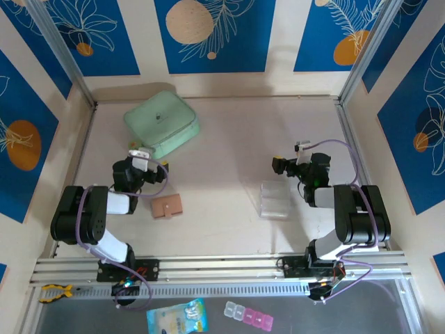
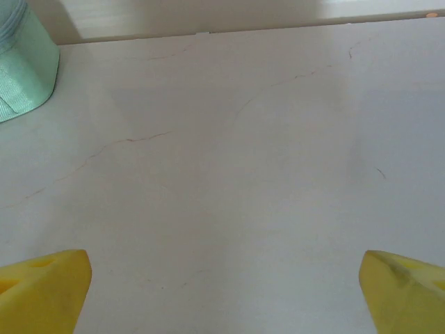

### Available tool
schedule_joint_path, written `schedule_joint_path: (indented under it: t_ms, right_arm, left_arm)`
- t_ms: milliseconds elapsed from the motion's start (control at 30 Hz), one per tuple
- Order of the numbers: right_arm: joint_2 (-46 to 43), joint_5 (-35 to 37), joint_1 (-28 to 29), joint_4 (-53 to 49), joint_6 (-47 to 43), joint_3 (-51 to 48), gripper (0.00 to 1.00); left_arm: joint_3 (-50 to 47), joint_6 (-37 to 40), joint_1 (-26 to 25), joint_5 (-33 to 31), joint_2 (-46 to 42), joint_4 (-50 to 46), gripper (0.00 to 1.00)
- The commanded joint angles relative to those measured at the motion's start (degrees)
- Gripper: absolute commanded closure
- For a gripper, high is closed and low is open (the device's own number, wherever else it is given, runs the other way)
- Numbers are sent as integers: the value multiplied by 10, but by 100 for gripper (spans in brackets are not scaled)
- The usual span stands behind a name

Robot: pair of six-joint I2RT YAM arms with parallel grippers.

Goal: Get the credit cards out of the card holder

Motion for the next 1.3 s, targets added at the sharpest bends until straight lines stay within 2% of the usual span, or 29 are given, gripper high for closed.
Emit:
schedule_joint_path:
  t_ms: [0,500,667,800,1167,1267]
  right_arm:
    - [2,-12,-3,22,-11,-4,1]
    - [2,-13,-4,22,-11,-5,1]
    - [2,-14,-5,21,-9,-3,1]
    - [3,28,-3,6,5,4,1]
    - [2,33,0,6,4,4,1]
    - [-10,45,6,-16,-1,10,1]
  left_arm:
    - [-6,9,4,21,-1,17,0]
    - [-6,8,4,21,-1,17,0]
    - [0,-9,5,-28,0,7,0]
    - [0,-10,5,-28,1,8,0]
    - [0,-9,5,-30,0,7,0]
    - [-15,-8,5,-21,-1,37,0]
